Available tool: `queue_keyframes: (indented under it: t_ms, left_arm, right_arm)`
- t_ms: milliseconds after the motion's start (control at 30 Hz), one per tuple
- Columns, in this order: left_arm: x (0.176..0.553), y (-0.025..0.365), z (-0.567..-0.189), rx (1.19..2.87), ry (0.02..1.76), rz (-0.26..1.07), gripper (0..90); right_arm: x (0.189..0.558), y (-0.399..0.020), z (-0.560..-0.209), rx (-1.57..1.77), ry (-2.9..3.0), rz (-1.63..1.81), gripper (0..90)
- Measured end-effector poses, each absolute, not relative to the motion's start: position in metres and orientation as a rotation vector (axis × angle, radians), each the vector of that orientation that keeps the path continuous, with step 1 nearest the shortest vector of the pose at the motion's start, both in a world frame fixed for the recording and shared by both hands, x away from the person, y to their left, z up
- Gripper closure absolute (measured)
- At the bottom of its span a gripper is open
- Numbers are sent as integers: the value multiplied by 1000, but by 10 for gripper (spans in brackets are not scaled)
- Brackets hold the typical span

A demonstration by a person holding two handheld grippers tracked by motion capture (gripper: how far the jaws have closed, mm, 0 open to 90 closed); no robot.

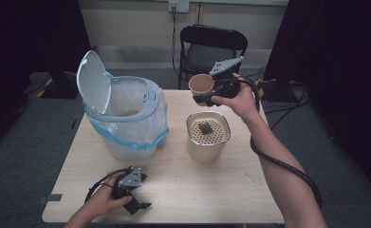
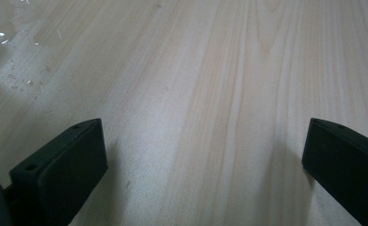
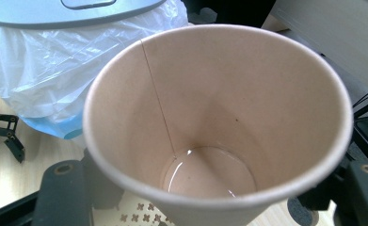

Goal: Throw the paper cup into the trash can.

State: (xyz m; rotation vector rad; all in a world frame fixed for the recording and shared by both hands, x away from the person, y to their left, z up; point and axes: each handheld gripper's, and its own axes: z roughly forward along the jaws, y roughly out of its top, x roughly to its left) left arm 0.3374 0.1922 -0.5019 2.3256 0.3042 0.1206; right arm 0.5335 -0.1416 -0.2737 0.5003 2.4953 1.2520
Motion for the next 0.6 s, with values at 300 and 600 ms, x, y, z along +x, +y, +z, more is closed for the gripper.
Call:
queue_keyframes:
  t_ms: [300,600]
  left_arm:
    - [337,192,-502,2326,304,121,0]
    - [337,192,-502,2324,307,114,0]
  right_arm:
    - [538,-135,-263,501,2507,1258,271]
    - [539,-125,-253,490,2517,1283,270]
